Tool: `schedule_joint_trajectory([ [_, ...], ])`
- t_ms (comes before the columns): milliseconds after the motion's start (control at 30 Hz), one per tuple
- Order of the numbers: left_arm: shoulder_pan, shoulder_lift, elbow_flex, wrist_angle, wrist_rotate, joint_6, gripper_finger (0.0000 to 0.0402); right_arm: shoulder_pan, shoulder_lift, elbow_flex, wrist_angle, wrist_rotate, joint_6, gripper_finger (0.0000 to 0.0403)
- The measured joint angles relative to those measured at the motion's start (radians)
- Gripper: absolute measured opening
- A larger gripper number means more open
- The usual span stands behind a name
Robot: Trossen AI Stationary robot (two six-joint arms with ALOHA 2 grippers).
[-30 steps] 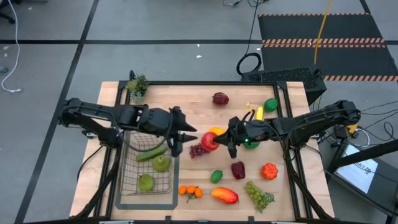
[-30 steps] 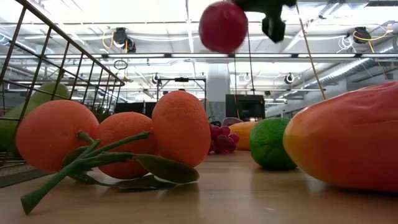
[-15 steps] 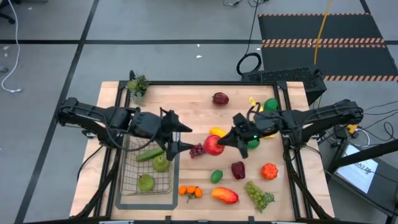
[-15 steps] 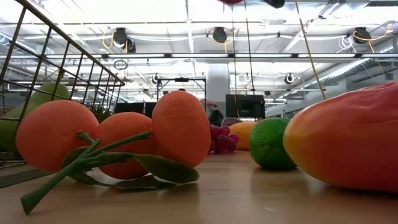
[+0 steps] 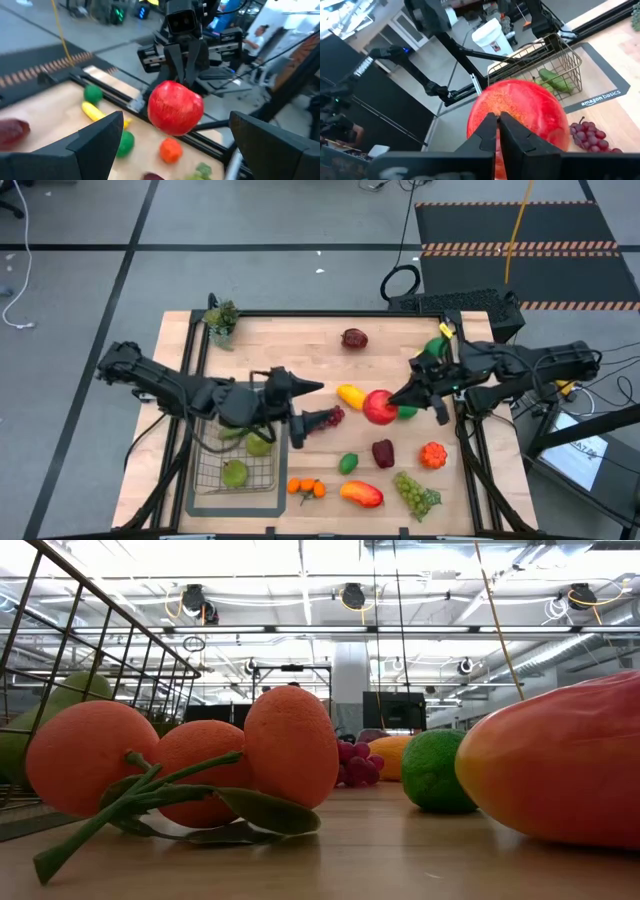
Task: Build produce basket
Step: Put the red apple into the wire basket
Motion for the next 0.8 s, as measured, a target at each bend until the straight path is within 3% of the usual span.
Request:
schedule_joint_trajectory([
  [233, 0.031, 0.091, 0.000, 0.091, -0.027, 0.199, 0.0365, 0.000, -0.086, -0.079, 0.020, 0.000, 0.017, 0.0001],
  [367, 0.054, 0.103, -0.001, 0.114, -0.030, 0.093, 0.0365, 0.000, -0.106, -0.134, 0.143, 0.002, 0.030, 0.0001],
  [633, 0.122, 0.091, 0.000, 0.152, 0.280, 0.086, 0.0367, -0.001, -0.053, -0.181, 0.346, 0.058, 0.078, 0.0001],
  [800, 0.175, 0.091, 0.000, 0.145, 0.453, 0.083, 0.0395, -0.001, 0.009, -0.181, 0.417, 0.058, 0.124, 0.0001],
])
